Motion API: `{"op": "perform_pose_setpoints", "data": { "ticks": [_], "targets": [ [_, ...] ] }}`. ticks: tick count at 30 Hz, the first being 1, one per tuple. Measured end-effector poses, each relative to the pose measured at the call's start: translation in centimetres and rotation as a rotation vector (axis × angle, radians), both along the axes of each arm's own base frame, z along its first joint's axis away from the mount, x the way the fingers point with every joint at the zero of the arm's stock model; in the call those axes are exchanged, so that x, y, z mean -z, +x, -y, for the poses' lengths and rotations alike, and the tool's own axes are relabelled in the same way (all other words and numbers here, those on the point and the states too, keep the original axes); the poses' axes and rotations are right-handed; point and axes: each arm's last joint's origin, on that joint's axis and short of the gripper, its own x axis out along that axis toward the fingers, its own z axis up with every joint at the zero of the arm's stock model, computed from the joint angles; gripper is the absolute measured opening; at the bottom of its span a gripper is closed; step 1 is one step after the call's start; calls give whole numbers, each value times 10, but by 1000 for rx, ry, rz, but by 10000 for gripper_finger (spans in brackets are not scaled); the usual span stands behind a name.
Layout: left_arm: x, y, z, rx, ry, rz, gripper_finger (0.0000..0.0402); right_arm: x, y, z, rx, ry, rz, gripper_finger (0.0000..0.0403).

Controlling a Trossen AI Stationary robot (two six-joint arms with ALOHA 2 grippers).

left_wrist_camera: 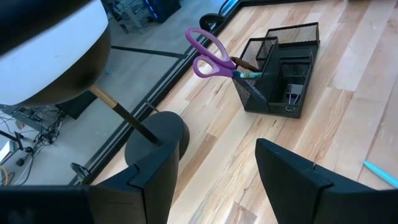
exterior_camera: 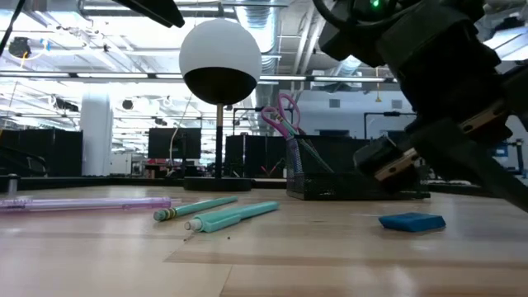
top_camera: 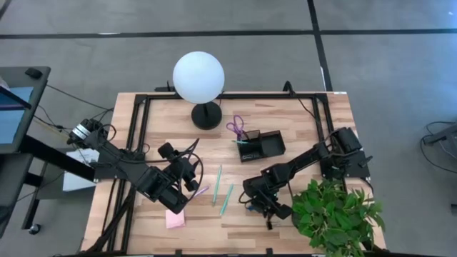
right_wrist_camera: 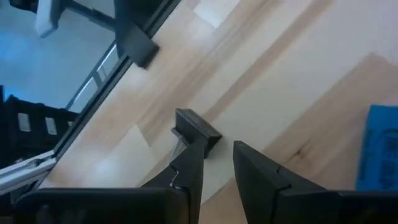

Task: Pick and place office supplies into organizer
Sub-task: Put the black binder clip into the black desk organizer

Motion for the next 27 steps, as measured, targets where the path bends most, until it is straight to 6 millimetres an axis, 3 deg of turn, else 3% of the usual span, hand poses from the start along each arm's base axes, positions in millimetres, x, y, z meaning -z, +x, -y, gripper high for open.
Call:
{"op": "perform_pose_setpoints", "data": {
  "ticks": [11, 22, 27],
  "targets": [
    [0, 0, 0, 0, -1, 0, 210, -1, -3, -18, -39, -24, 63, 81],
    [0, 0, 0, -2, -14, 4, 210, 1, 0, -17, 16, -163, 146, 81],
    [0, 0, 0, -1, -12, 3, 210, -12, -2, -14, 41, -163, 150, 81]
  ]
}}
